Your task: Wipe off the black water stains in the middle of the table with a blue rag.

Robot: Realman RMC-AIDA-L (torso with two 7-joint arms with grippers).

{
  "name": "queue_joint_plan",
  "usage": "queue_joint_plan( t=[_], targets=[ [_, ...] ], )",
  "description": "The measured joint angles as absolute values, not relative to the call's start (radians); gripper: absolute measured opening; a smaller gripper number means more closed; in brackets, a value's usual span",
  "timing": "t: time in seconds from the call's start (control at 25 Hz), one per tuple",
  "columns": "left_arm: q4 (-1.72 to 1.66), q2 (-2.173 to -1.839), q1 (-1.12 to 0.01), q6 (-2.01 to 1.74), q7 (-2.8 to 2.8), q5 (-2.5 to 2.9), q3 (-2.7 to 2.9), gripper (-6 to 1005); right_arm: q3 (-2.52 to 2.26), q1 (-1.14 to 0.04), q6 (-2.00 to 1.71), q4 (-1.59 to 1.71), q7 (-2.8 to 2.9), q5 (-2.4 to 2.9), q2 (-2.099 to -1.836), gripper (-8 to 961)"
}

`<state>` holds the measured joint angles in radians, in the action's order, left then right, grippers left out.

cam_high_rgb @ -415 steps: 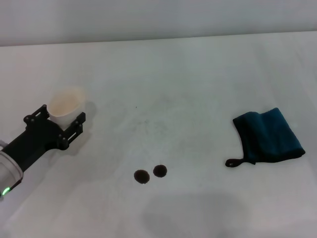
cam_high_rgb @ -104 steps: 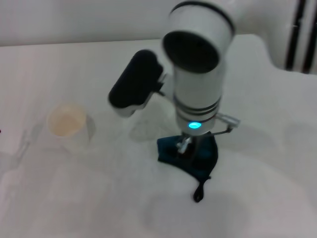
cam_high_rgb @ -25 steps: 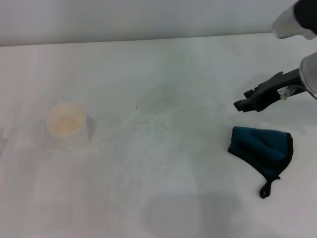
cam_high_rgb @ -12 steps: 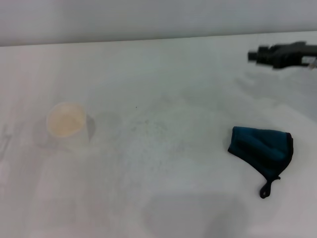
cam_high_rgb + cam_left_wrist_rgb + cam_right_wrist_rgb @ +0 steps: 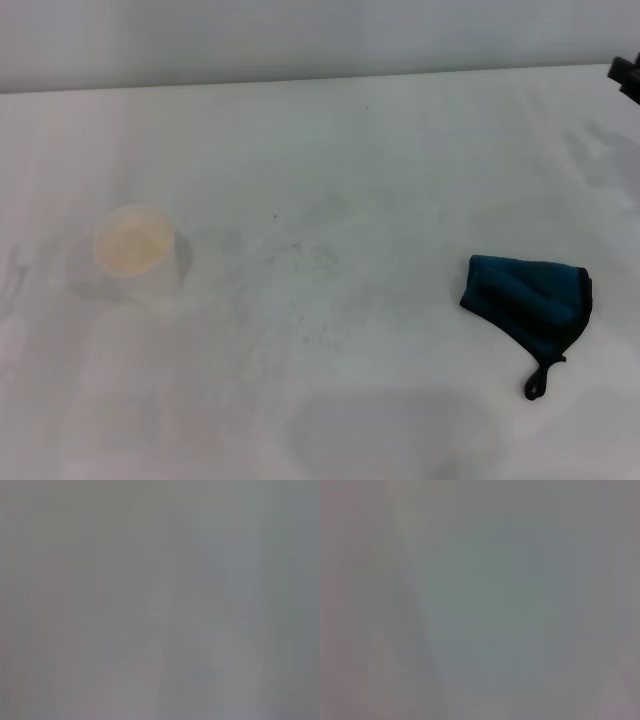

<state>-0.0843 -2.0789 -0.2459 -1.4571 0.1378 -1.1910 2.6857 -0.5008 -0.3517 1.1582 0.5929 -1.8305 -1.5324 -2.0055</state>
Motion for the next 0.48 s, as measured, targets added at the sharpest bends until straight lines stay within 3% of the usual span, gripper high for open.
queue_joint_plan(
  t=[0.48],
  targets=[
    [-0.084,-2.082,-0.237,-1.401,0.138,-1.211,2.691,878,-0.493,-0.310,1.261,0.181,-2.560,-2.031,-2.004,412]
  ],
)
